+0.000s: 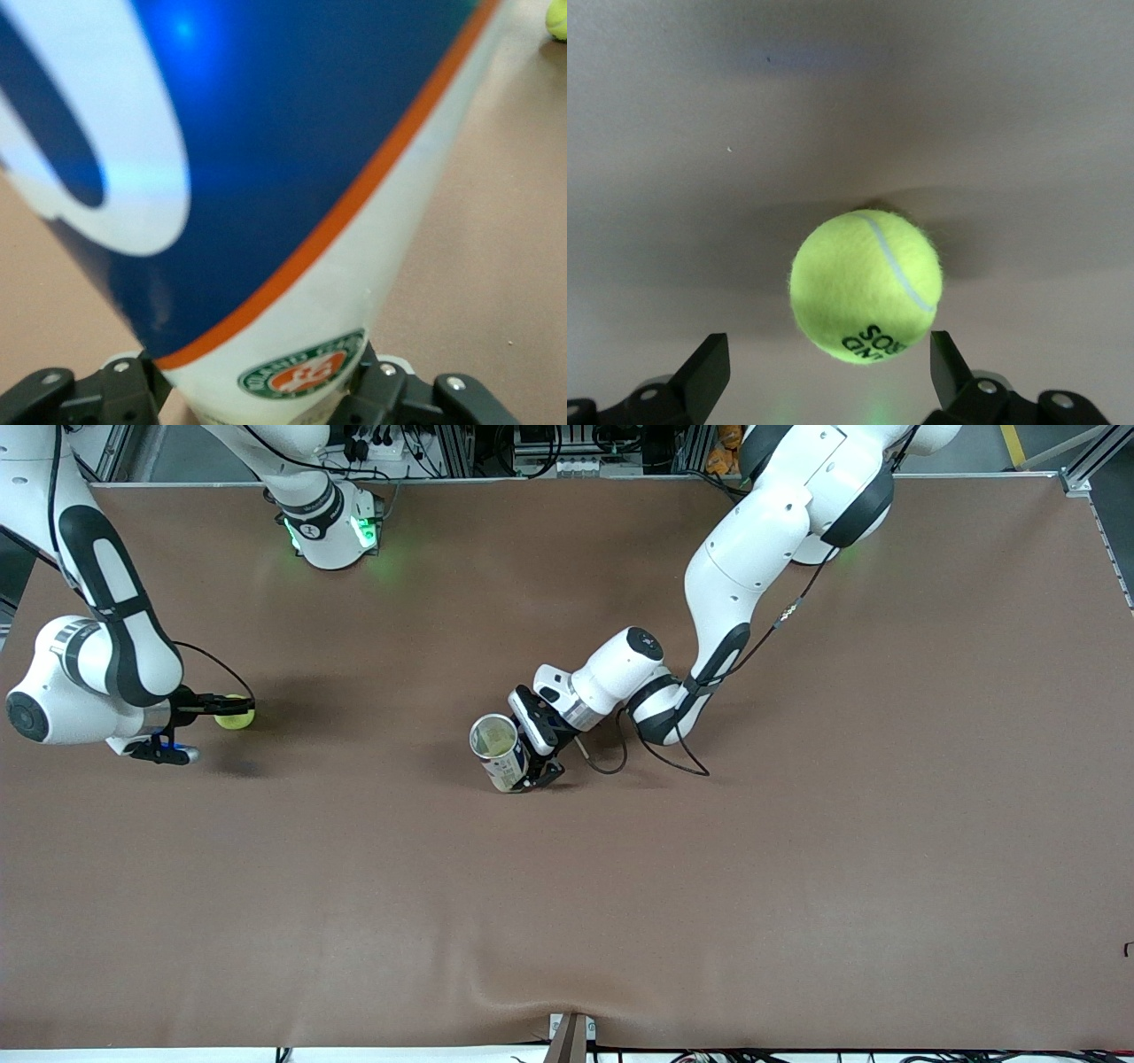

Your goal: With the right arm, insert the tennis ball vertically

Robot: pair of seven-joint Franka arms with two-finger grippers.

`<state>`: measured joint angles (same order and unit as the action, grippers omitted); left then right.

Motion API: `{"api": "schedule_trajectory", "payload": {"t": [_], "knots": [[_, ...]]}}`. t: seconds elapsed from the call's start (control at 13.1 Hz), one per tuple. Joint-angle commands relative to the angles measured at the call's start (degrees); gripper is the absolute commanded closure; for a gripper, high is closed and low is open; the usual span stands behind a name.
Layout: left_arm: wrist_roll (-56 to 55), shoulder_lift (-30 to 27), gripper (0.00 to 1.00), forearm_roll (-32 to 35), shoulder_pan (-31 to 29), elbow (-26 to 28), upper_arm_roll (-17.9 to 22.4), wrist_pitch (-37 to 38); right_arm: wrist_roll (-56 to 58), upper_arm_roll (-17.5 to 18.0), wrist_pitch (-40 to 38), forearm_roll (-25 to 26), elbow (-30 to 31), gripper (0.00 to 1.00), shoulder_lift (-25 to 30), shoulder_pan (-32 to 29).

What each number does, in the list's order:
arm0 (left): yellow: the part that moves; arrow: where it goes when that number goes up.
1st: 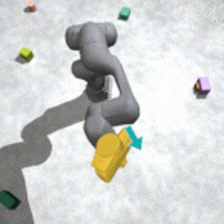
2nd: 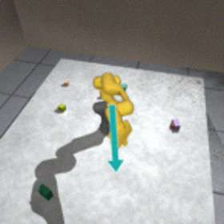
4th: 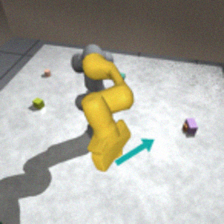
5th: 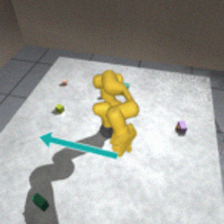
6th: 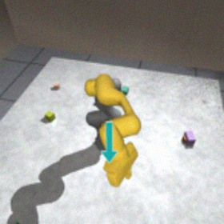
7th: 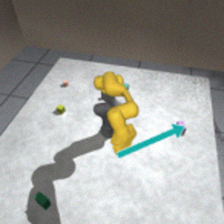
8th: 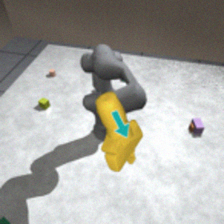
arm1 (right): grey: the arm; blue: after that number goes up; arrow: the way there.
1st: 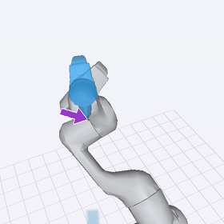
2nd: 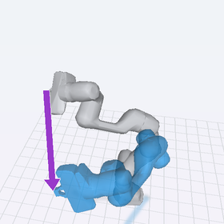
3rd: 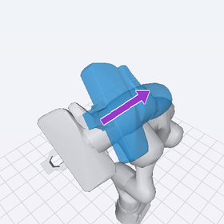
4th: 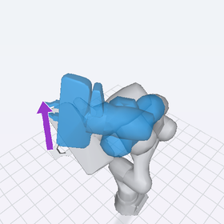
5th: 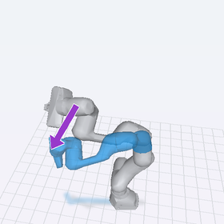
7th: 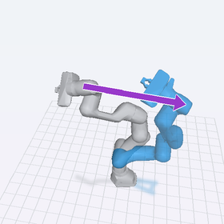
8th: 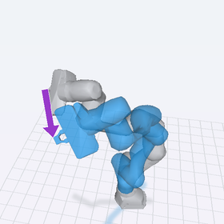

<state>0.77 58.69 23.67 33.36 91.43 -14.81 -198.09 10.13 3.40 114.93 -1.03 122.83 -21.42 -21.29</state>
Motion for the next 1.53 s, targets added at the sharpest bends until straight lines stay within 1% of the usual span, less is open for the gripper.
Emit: {"api": "schedule_trajectory", "payload": {"t": [0.0, 0.38, 0.61, 0.69, 0.76, 0.84, 0.92, 1.07, 1.15, 1.3, 1.45], "knots": [[0.10, 0.28, 0.24, 0.76, -0.13, 0.15, 0.48, -0.28, 0.51, 0.56, 1.52, 0.85, 1.27, 0.00, 0.06, -1.03], [0.19, 0.37, 0.24, 0.76, -0.05, 0.15, 0.48, -0.28, 3.93, 0.56, 5.38, 0.85, 1.18, 0.00, -3.01, -3.14], [0.19, 0.81, 0.24, 0.76, 0.04, 0.24, 0.57, -0.28, 4.20, 0.56, 5.65, 0.85, 1.18, 0.00, -3.19, -3.23], [0.19, 0.98, 0.24, 0.76, 0.04, 0.15, 0.57, -0.28, 4.55, 0.56, 5.65, 0.85, 1.18, 0.21, -3.19, -3.23], [0.19, 1.25, 0.24, 0.76, 0.04, 0.15, 0.57, -0.28, 4.72, 0.56, 5.65, 0.85, 1.10, 0.46, -3.11, -3.32], [0.19, 1.25, 0.24, 0.76, 0.13, 0.15, 0.57, -0.28, 4.73, 0.56, 5.57, 0.68, 0.83, 0.58, -3.11, -3.49], [0.28, 1.25, 0.24, 0.76, 0.04, 0.15, 0.57, -0.28, 4.64, 0.64, 5.22, 0.15, 0.48, 0.65, -3.11, -3.75], [0.28, 1.25, 0.24, 0.76, 0.04, 0.15, 0.57, -0.28, 4.38, 0.82, 3.30, -0.03, -1.62, 0.67, -2.58, -3.41], [0.28, 1.16, 0.24, 0.76, -0.05, 0.15, 0.57, -0.28, 4.20, 0.99, -0.37, -0.03, -4.76, 0.67, -2.23, -2.88], [0.28, 1.16, 0.24, 0.76, -0.05, 0.15, 0.57, -0.28, 3.67, 1.09, -10.64, -0.03, -13.54, 0.68, -2.31, -0.52], [0.28, 1.16, 0.24, 0.76, -0.05, 0.15, 0.57, -0.28, 2.45, 1.17, -17.00, -0.11, -20.58, 0.69, -2.23, 2.20]]}}
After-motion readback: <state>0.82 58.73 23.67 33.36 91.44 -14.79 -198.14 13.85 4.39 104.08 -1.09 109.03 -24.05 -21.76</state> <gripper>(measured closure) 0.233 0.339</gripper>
